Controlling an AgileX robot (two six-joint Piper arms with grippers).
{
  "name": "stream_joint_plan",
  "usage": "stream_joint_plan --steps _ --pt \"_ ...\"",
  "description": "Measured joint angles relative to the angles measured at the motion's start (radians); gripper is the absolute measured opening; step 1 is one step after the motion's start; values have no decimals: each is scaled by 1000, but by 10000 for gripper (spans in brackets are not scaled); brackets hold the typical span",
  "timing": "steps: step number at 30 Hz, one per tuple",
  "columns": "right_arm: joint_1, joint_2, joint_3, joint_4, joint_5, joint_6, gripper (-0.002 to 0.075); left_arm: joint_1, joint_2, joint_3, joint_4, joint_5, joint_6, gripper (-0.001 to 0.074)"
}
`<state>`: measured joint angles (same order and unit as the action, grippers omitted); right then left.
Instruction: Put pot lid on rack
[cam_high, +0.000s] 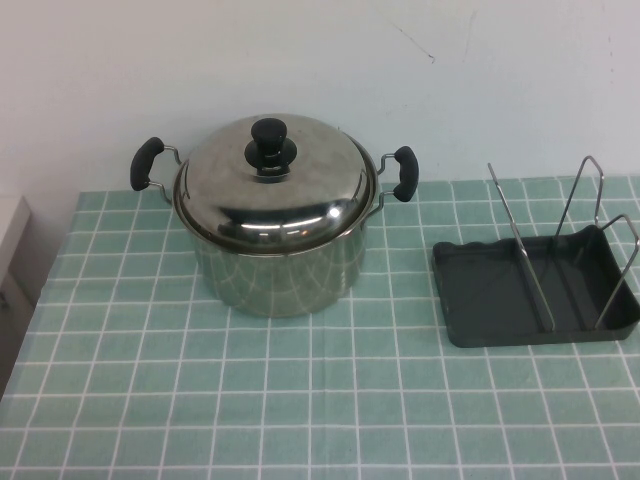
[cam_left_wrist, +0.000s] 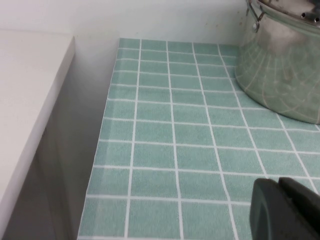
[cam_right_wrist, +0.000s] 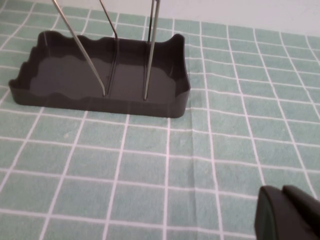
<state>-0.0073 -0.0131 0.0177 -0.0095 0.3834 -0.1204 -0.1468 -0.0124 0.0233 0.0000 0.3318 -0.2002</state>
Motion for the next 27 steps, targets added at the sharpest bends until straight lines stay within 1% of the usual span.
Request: stream_joint_plan --steps 2,5,13,16,19,23,24,25,27 --pt "0 0 2 -2 -20 0 -3 0 0 0 0 -25 0 -3" --pt "0 0 11 -2 -119 0 -3 0 0 4 23 -135 0 -3" --pt "0 0 11 -4 -733 0 -3 0 0 4 78 -646 0 -3" --pt "0 0 11 -4 -898 0 -3 0 0 4 82 -780 0 -3" --pt "0 0 11 9 -999 -15 -3 0 0 4 90 -871 -21 -3" --pt "0 0 11 55 -1025 -26 -3 0 0 4 68 -886 -51 -3" --pt "0 0 11 68 -1025 -29 -3 0 -2 -3 61 -842 -69 -3" --pt "0 0 6 81 -1004 -30 -3 0 -2 -25 57 -755 -93 -3" --pt "0 0 -27 96 -890 -33 -3 0 -2 -99 51 -523 -134 -3"
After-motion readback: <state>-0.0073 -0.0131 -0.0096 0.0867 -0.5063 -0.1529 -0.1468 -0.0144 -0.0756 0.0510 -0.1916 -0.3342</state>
